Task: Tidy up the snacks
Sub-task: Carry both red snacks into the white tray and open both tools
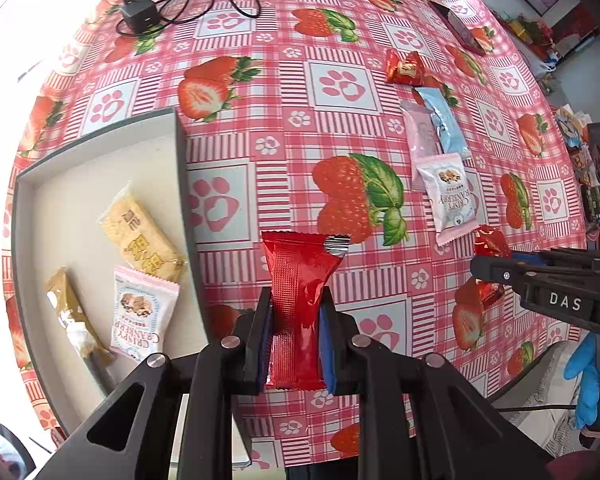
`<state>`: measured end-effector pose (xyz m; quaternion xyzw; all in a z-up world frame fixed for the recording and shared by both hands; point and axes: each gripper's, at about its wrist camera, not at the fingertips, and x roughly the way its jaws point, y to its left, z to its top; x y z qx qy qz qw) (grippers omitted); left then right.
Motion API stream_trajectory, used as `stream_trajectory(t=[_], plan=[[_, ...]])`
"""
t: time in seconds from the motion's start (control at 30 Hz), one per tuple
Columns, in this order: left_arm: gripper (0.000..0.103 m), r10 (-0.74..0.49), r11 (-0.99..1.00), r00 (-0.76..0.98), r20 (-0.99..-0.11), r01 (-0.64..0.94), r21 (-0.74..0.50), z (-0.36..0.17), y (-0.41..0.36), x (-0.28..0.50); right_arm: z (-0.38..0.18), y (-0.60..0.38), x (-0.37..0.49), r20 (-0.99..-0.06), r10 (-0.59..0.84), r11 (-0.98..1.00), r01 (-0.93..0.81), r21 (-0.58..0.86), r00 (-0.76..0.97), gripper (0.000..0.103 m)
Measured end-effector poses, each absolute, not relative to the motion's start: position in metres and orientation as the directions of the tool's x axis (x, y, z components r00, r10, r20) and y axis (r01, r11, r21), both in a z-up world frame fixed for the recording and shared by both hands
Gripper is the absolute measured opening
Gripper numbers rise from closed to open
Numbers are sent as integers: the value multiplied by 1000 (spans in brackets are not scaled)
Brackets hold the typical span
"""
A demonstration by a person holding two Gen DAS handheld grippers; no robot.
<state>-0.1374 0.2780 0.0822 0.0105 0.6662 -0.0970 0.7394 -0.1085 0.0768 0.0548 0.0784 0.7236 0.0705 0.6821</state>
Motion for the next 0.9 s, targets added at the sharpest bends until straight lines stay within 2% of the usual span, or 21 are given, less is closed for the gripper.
stream_trajectory(t=[0.53, 0.9], plan=[[22, -43, 991, 158, -987, -119, -62, 92, 428, -139, 70, 256, -90, -942, 323, 905, -260, 335, -90, 25], [25, -12, 982, 97, -995, -185, -30, 75, 458, -147, 62, 323, -85, -923, 353, 872, -303, 384, -155, 25]])
